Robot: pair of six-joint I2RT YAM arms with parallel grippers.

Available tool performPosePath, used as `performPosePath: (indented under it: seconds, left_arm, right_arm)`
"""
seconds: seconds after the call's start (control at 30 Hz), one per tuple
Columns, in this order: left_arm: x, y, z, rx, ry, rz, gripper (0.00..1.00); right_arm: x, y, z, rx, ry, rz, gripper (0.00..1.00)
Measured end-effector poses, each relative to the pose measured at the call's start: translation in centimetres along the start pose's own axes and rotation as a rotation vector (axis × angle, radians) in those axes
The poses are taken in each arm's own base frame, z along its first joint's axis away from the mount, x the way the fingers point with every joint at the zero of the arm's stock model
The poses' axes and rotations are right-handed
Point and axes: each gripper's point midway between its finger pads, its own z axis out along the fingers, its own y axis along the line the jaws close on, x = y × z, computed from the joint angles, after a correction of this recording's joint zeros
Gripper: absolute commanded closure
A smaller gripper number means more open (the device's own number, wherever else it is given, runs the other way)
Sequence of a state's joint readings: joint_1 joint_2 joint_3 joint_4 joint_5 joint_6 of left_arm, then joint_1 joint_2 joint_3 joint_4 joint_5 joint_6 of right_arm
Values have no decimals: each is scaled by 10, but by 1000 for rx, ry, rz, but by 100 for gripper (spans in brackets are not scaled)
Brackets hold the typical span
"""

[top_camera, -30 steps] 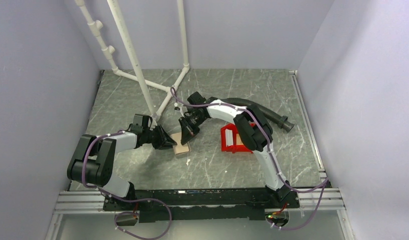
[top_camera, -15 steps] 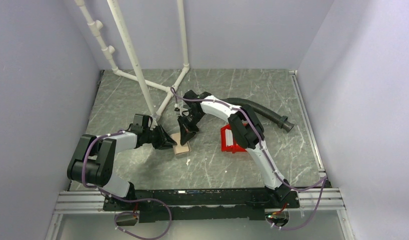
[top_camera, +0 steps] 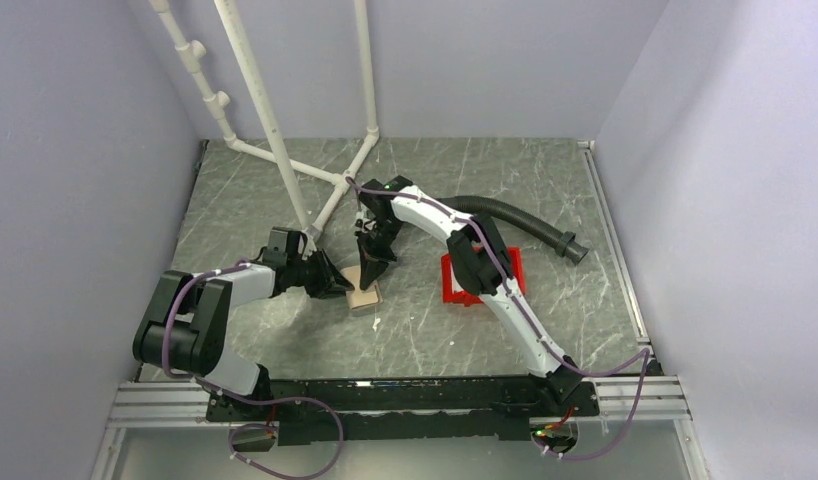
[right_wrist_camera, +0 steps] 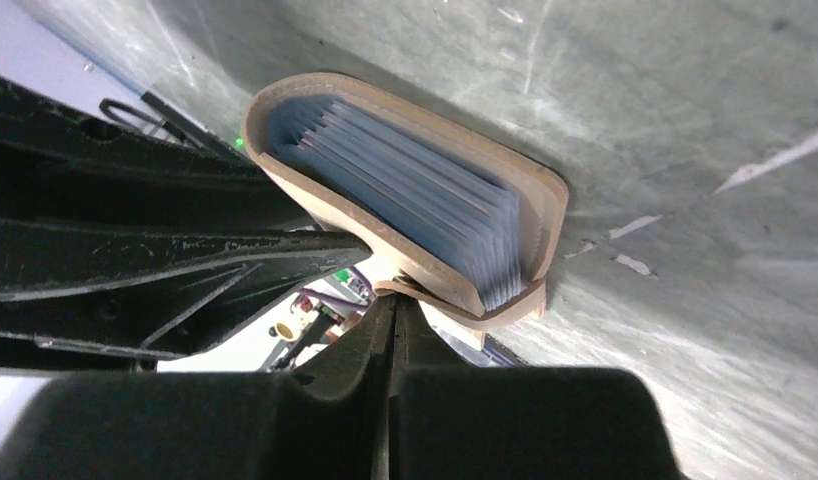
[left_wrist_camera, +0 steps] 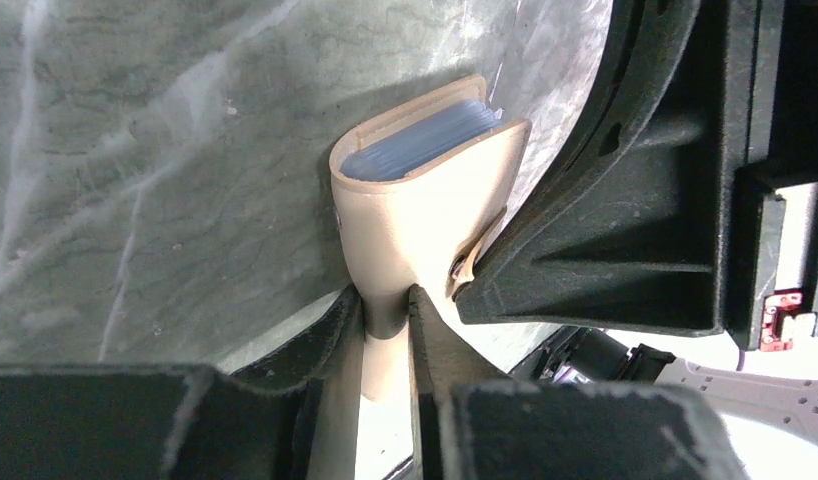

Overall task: Put the credit cards into the card holder
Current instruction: Close the card holder at the center of the board, then move the storage box to the center of the board.

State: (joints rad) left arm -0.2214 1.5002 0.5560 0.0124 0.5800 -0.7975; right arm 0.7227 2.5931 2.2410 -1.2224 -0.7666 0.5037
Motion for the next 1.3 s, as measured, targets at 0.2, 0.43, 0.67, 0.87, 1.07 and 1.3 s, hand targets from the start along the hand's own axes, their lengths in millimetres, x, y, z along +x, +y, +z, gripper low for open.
performPosePath:
  seconds: [0.2,0.43,0.67,0.87,1.07,1.3]
  left_arm:
    - [0,0,0,-5,-4,5,89]
    - [0,1,-2,-25,-15,10,73]
    - [6,-1,-17,-60,-9,41,46]
    - [9,-26,-47,-39,-30,103,37]
    - [2,-64,-64,11,-46,180,38]
    - [29,-118,-19,30,53,370,43]
  right_arm:
    - [1,-2,3,106,-47,31,83]
    - [3,16,-1,109,-134,-102,44]
    - [-11,36,-29,70,-326,-367,30]
    - [24,1,-74,186,-526,-410,39]
    - [22,-77,-68,379,-612,-293,39]
    - [21,-115,-70,503,-684,-240,39]
